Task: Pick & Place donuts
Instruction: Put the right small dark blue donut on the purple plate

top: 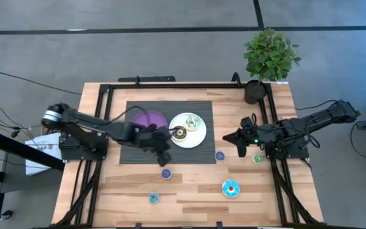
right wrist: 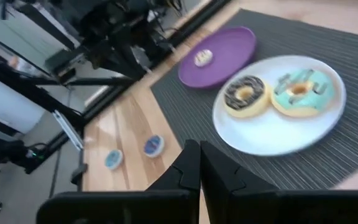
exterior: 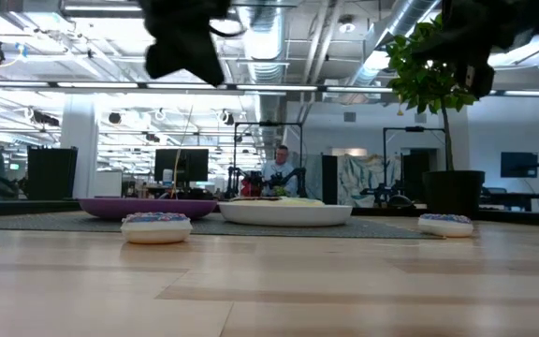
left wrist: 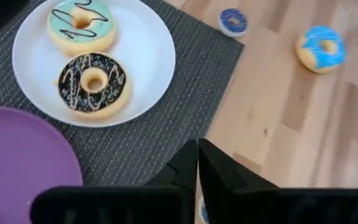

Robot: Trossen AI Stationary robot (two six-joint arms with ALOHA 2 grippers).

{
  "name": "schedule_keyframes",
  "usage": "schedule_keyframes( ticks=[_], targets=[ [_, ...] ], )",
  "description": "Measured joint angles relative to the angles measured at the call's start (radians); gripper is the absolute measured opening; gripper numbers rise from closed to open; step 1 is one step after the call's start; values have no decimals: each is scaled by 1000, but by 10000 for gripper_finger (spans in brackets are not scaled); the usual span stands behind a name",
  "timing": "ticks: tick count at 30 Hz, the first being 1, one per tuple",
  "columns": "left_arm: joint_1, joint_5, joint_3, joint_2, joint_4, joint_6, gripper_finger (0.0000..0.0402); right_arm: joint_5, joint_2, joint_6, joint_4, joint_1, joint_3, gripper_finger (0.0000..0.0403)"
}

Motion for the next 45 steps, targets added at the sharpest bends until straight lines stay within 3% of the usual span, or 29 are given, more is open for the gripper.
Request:
schedule_keyframes(
  ticks=[4,9,15,21,25,30,45],
  targets=[
    [-28,-11,-145,-163,74,7,5,0,56,-5,26,0,35,0],
    [-37,-13,-322,-377,175,7,1,0,223,-30,-30,-1,168,0],
    [-57,-12,-467,-605,240,-10,0,-60,473,11,-389,-37,430,0],
    [-75,-13,-512,-761,237,24,0,-220,670,44,-674,-91,617,0],
    [-78,-13,-512,-808,237,60,0,-321,751,67,-773,-117,638,0],
    [-78,-5,-512,-820,233,72,0,-368,839,92,-844,-125,638,9],
    [-78,-9,-512,-814,232,55,0,-360,959,50,-819,-125,589,127]
  ],
)
